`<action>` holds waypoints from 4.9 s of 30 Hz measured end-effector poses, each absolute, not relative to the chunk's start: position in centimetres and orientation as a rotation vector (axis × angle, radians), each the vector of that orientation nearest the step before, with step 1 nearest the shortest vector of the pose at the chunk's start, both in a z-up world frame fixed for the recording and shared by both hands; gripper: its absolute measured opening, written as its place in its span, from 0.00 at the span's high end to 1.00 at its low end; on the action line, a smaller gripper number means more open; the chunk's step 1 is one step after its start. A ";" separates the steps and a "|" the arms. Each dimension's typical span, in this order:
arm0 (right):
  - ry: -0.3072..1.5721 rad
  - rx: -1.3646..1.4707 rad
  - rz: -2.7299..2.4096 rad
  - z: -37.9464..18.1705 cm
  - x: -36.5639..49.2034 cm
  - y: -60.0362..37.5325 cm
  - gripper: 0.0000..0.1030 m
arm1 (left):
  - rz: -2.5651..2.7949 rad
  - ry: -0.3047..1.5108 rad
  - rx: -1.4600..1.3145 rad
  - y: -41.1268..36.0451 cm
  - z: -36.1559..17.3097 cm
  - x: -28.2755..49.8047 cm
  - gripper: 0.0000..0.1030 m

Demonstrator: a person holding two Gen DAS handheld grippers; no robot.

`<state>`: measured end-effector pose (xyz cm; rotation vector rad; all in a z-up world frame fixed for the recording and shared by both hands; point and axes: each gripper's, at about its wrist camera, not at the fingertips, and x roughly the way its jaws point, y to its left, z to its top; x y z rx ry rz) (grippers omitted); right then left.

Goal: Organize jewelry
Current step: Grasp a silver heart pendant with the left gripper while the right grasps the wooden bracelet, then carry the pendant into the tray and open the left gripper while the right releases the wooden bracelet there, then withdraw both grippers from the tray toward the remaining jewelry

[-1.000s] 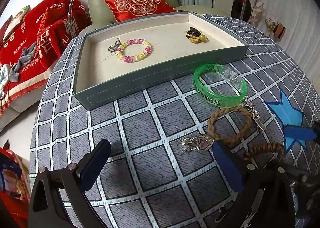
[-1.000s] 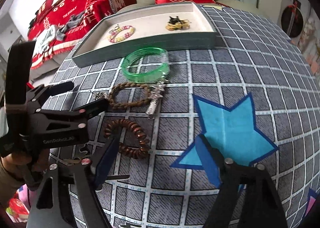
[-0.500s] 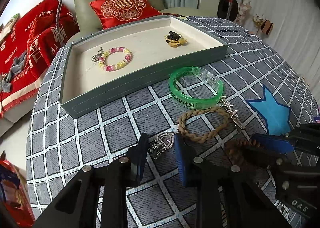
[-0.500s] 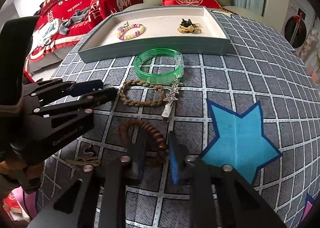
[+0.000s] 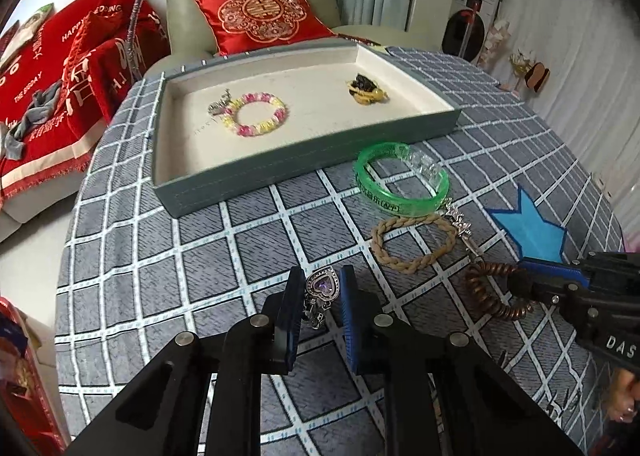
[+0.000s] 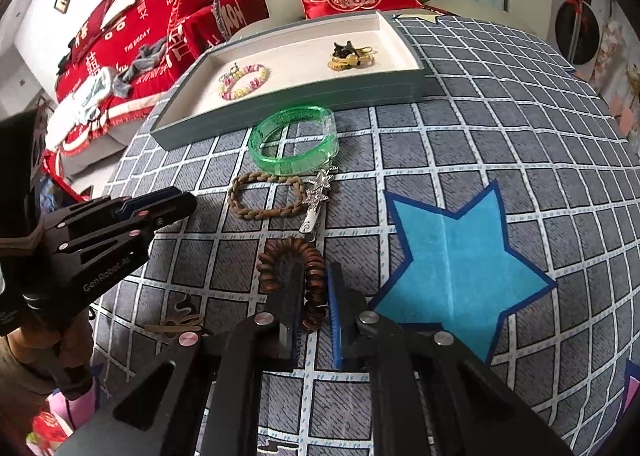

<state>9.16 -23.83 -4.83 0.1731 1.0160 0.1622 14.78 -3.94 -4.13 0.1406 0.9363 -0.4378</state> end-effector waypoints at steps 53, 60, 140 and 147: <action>0.927 0.294 0.207 -1.0 33.1 -24.2 0.88 | -0.242 0.930 0.074 -3.6 -3.3 32.5 0.69; 0.945 0.273 0.197 -3.0 34.6 -23.3 0.88 | -0.226 0.971 0.083 -3.9 -4.3 33.2 0.69; 0.987 0.369 0.148 -1.8 15.7 -28.1 0.00 | -0.315 0.851 0.188 -1.3 -1.0 14.8 0.00; 1.025 0.353 0.152 -3.0 14.3 -27.5 0.00 | -0.376 0.878 0.204 -1.2 -1.9 10.9 0.00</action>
